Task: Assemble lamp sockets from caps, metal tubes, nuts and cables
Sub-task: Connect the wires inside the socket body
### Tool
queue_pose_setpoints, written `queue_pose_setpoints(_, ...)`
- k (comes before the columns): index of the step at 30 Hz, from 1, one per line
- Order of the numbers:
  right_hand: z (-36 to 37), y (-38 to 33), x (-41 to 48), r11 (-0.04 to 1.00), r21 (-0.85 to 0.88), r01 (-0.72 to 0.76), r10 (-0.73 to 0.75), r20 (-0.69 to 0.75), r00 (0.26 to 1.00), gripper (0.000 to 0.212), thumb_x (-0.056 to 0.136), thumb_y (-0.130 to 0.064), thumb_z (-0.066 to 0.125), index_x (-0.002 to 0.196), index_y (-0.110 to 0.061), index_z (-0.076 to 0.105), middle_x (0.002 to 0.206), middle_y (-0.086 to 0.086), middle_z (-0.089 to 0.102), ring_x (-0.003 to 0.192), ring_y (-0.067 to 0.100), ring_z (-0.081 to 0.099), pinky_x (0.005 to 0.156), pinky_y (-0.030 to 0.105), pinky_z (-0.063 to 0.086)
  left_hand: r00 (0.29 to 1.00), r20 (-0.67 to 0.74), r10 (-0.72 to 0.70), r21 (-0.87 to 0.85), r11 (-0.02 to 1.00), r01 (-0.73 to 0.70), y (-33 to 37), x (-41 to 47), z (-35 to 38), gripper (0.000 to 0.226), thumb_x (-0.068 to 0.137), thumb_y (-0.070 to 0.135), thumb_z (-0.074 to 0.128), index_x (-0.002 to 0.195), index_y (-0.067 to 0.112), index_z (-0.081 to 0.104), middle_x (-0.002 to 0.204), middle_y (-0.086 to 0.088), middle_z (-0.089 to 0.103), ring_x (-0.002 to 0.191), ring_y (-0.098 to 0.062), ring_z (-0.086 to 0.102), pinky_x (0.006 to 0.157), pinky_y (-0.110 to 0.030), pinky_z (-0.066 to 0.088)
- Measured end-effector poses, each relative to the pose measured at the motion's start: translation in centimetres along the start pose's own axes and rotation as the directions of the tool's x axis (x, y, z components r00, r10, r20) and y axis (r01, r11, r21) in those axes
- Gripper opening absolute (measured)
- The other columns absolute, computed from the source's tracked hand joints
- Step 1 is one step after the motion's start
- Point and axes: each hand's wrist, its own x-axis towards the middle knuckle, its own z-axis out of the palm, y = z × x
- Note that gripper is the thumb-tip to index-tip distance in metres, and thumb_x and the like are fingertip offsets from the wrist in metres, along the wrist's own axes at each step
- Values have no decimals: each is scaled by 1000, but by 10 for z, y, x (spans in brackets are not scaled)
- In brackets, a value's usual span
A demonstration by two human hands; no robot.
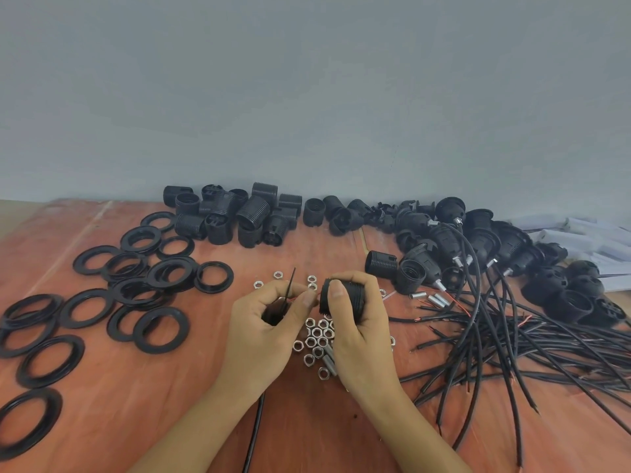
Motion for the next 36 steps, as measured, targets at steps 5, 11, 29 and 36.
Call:
queue_pose_setpoints(5,1,0,0,999,32,-33,32,36,999,18,90,-45,50,95,-30,57,80,-17,60,75,0,56,71,14,46,999,-11,45,55,997,-45,0,-4,2,9,86,25,70,78,26,72,60,-9,62,49,-9,48,47,-22,41)
queue_pose_setpoints(11,-1,-5,3,986,90,-143,138,59,989,18,89,-41,51,87,-25,58,72,-14,57,64,0,52,60,14,45,998,-9,55,53,997,-54,2,-4,6,8,85,28,65,79,24,69,60,11,63,52,0,52,50,-11,40)
queue_pose_setpoints(29,-1,-4,0,999,-24,-25,25,6,1000,19,89,-40,48,79,-24,54,61,-16,51,58,-1,46,56,11,38,994,8,108,113,988,-108,5,-7,5,8,86,20,65,80,24,68,65,12,65,55,-3,57,52,-11,43)
queue_pose_setpoints(36,-2,0,-3,1000,0,-29,29,-19,999,21,89,-43,47,81,-25,55,64,-15,51,60,-2,46,58,11,39,999,8,48,53,997,-49,4,-7,5,8,84,29,70,79,23,71,67,6,69,57,-3,60,55,-12,46)
